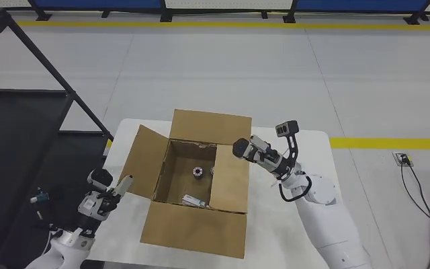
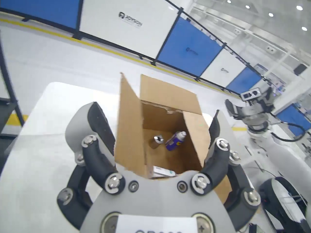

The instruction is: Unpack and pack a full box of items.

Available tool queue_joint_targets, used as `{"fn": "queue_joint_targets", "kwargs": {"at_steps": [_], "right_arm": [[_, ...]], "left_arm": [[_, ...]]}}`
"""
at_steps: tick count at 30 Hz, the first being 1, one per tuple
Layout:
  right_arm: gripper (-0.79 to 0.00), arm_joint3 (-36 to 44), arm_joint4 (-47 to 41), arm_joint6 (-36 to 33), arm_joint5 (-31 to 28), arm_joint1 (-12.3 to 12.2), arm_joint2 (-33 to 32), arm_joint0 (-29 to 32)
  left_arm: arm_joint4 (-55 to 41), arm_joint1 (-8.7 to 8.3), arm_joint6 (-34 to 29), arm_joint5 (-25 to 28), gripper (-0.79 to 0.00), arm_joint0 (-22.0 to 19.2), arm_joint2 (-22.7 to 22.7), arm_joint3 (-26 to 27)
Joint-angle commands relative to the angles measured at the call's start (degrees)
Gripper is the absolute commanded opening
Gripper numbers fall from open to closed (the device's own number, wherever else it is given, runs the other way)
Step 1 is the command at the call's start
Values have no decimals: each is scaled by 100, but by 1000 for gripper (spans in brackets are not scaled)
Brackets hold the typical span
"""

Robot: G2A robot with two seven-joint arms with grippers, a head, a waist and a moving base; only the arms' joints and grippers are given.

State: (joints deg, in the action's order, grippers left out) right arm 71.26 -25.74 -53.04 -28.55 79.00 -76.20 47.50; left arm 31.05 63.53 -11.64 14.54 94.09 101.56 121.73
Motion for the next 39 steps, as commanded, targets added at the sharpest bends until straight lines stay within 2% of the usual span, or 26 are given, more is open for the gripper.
{"fn": "queue_joint_targets", "kwargs": {"at_steps": [1,5,11,22,25,33,39], "right_arm": [[0,279,-10,39,-28,-69,-293,307],[0,708,11,184,-75,-186,-813,884],[0,925,-124,326,0,-284,-1233,1459],[0,905,-101,369,44,-290,-1246,1474],[0,1038,-199,605,22,-282,-1217,1510],[0,1058,-409,546,-32,-368,-1547,1606],[0,1131,-673,541,-152,-449,-1988,1914]], "left_arm": [[-295,-15,-702,-97,0,-265,-290,37],[-478,-43,-2039,-416,0,-1181,-1011,-349],[-1143,25,-3393,-889,0,-2583,-2178,-1372],[-1175,27,-3382,-894,0,-2565,-2192,-1393],[-1311,50,-3406,-941,0,-2606,-2402,-1555],[-1874,211,-4050,-1190,0,-3589,-3447,-2648],[-2249,377,-4047,-1137,0,-4227,-4053,-3469]]}}
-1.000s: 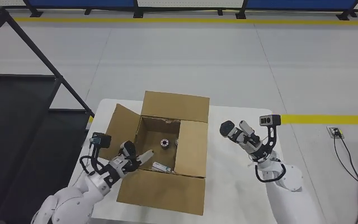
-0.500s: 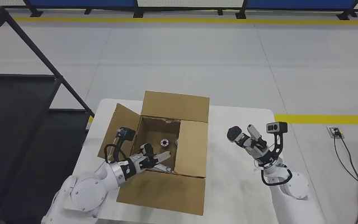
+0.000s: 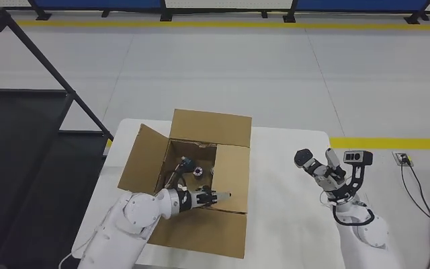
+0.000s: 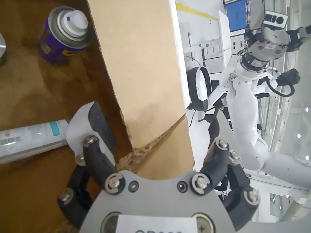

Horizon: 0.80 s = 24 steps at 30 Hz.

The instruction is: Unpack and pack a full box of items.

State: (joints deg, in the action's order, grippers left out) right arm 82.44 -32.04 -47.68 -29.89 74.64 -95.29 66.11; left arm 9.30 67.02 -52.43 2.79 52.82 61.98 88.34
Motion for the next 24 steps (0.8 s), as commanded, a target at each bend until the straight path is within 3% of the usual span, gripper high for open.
{"fn": "queue_joint_targets", "kwargs": {"at_steps": [1,9,16,24], "right_arm": [[0,30,-90,9,-27,-24,-140,102],[0,137,-324,-48,-51,-91,-385,303],[0,86,-464,-107,-46,-132,-435,268],[0,6,-806,-159,-164,-184,-649,294]], "left_arm": [[-96,53,68,89,0,-171,-181,-190],[-55,117,412,346,0,-212,-405,188],[177,145,1226,233,0,-65,-368,827],[192,374,1963,281,0,-453,-1008,695]]}}
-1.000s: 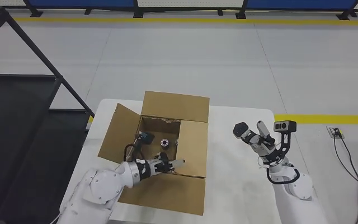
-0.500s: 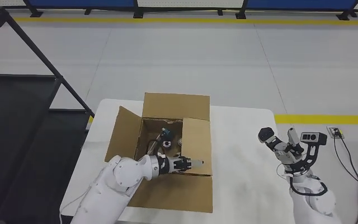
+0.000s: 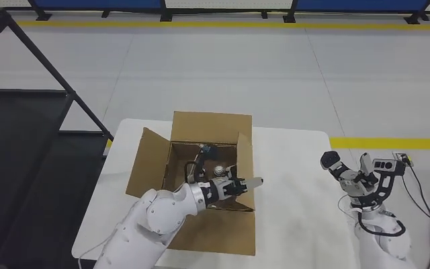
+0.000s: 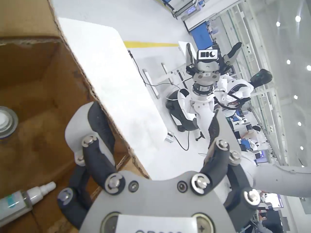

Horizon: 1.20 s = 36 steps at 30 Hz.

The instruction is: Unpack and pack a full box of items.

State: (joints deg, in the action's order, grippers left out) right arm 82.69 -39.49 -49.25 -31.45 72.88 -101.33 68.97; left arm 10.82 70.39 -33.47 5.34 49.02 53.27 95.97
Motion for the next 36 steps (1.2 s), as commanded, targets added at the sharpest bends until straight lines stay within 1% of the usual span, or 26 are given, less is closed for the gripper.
{"fn": "queue_joint_targets", "kwargs": {"at_steps": [1,5,8,10,13,14,17,19,22,27,30,33,36], "right_arm": [[0,-40,-115,-9,-14,-17,-92,14],[0,-110,-331,-49,-48,-48,-266,61],[0,-156,-431,-92,-38,-74,-376,85],[0,-201,-468,-120,-18,-89,-419,81],[0,-268,-476,-147,13,-109,-449,46],[0,-287,-473,-161,24,-115,-448,33],[0,-358,-453,-173,35,-132,-448,-4],[0,-405,-421,-170,23,-142,-445,-26],[0,-459,-266,-43,-49,-154,-440,-54],[0,-458,-170,96,-99,-162,-375,-72],[0,-441,-149,147,-113,-167,-335,-79],[0,-406,-137,194,-103,-172,-289,-110],[0,-285,-86,228,-123,-173,-212,-140]], "left_arm": [[60,75,150,55,0,-131,-248,-133],[-80,242,509,258,0,-330,-643,-490],[-176,384,710,311,0,-510,-933,-834],[-328,486,668,250,0,-696,-1104,-1083],[-443,644,385,-32,0,-1022,-1399,-1449],[-484,695,388,-60,0,-1104,-1466,-1558],[-617,833,160,-292,0,-1322,-1665,-1836],[-534,910,8,-450,0,-1465,-1802,-1986],[-487,1005,-68,-514,0,-1565,-1927,-2156],[-351,1110,-72,-677,0,-1634,-2002,-2309],[-348,1131,-21,-576,0,-1623,-1919,-2260],[-413,1078,102,-250,0,-1478,-1658,-1982],[-458,939,118,7,0,-1150,-1229,-1474]]}}
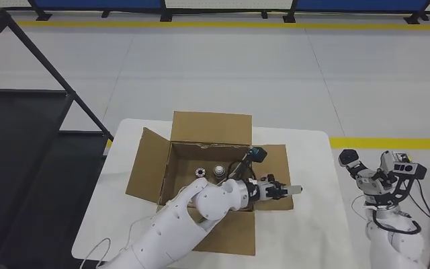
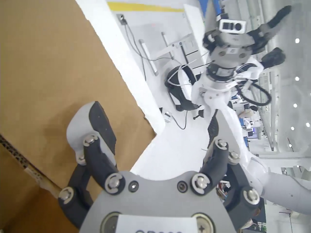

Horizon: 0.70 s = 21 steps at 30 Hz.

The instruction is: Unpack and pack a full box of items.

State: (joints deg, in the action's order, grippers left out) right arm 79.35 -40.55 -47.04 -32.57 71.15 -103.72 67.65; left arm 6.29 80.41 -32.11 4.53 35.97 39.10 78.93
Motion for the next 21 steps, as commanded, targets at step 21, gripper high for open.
{"fn": "queue_joint_targets", "kwargs": {"at_steps": [21], "right_arm": [[0,1405,3892,1006,537,147,2448,-830]], "left_arm": [[-1369,-1033,540,1748,0,5543,6769,4256]]}}
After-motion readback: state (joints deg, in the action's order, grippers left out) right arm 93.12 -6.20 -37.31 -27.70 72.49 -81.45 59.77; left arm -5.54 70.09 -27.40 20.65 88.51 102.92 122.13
